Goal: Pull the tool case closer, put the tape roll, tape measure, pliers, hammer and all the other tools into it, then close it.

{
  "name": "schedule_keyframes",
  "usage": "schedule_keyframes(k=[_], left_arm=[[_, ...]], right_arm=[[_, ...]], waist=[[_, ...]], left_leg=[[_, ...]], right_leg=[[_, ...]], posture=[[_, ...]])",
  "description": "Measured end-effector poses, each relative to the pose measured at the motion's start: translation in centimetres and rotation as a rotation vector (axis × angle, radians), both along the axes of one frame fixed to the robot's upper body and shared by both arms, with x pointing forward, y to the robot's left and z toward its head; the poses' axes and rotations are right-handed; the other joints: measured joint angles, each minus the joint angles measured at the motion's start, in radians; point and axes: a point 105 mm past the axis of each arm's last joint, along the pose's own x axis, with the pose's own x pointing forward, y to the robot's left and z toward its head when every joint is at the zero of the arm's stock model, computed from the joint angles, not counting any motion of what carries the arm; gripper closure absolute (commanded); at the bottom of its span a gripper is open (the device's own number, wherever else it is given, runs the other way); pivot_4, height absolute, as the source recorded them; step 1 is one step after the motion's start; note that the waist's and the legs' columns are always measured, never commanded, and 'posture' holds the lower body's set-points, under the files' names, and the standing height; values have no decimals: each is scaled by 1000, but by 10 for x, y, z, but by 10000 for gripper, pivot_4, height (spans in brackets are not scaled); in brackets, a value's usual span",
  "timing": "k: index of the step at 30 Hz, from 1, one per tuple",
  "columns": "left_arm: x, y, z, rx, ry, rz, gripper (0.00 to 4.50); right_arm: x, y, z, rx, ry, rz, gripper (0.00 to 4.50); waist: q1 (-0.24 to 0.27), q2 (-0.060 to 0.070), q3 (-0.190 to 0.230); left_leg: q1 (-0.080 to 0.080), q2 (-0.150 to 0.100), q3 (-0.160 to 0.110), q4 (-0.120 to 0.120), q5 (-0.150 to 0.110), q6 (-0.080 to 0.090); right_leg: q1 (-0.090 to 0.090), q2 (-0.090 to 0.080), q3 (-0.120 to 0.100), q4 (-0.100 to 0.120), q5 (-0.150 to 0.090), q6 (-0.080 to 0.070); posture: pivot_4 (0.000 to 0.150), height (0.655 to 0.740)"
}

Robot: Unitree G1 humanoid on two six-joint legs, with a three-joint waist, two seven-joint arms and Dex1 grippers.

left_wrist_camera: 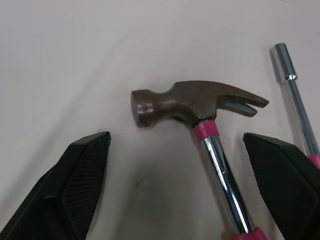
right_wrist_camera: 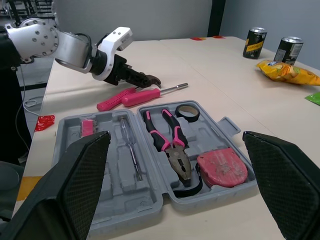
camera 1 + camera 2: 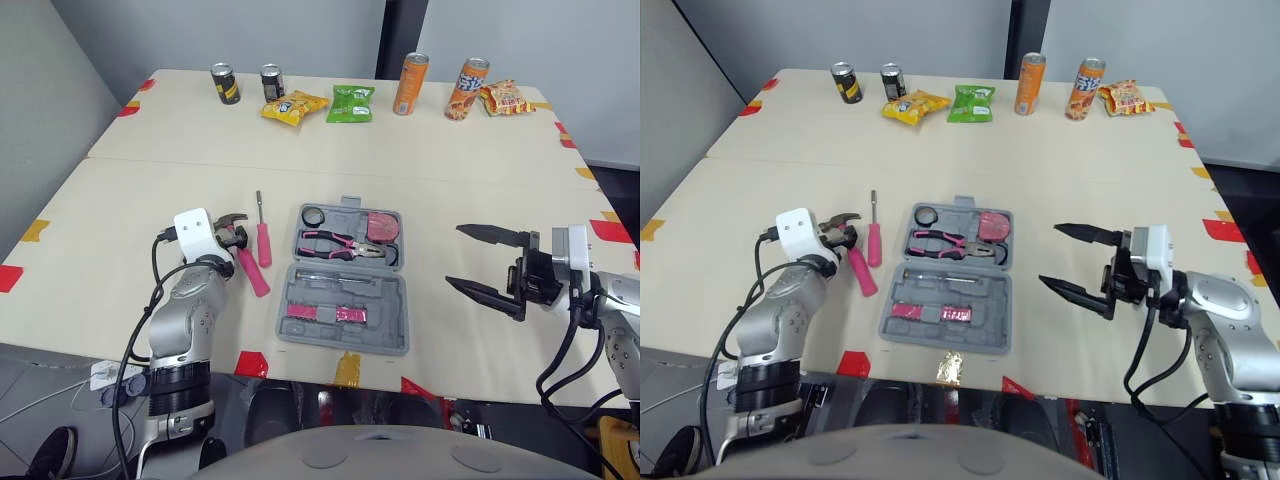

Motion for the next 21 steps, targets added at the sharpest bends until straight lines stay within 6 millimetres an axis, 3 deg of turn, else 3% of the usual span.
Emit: schedule_keyframes(k=[8,21], left_arm=[[12,-15,-1,-14,-1,-9,28549],[14,-21,-2,-4,4,-23,28549]], right_arm=[[0,-3,-4,-11,-9,-11,0],[-2,-8,-10,-17,-3,-23,0]], waist=[[14,0,0],[18,2,-1]], left_leg=[[-2,-1,-1,2,0,0],[-7,-2,-6,3,0,0]], right_leg=[[0,-1,0,-1,1,1],[0,-1,-3,-2,1,2]], posture=[[1500,7385],[1500,7385]])
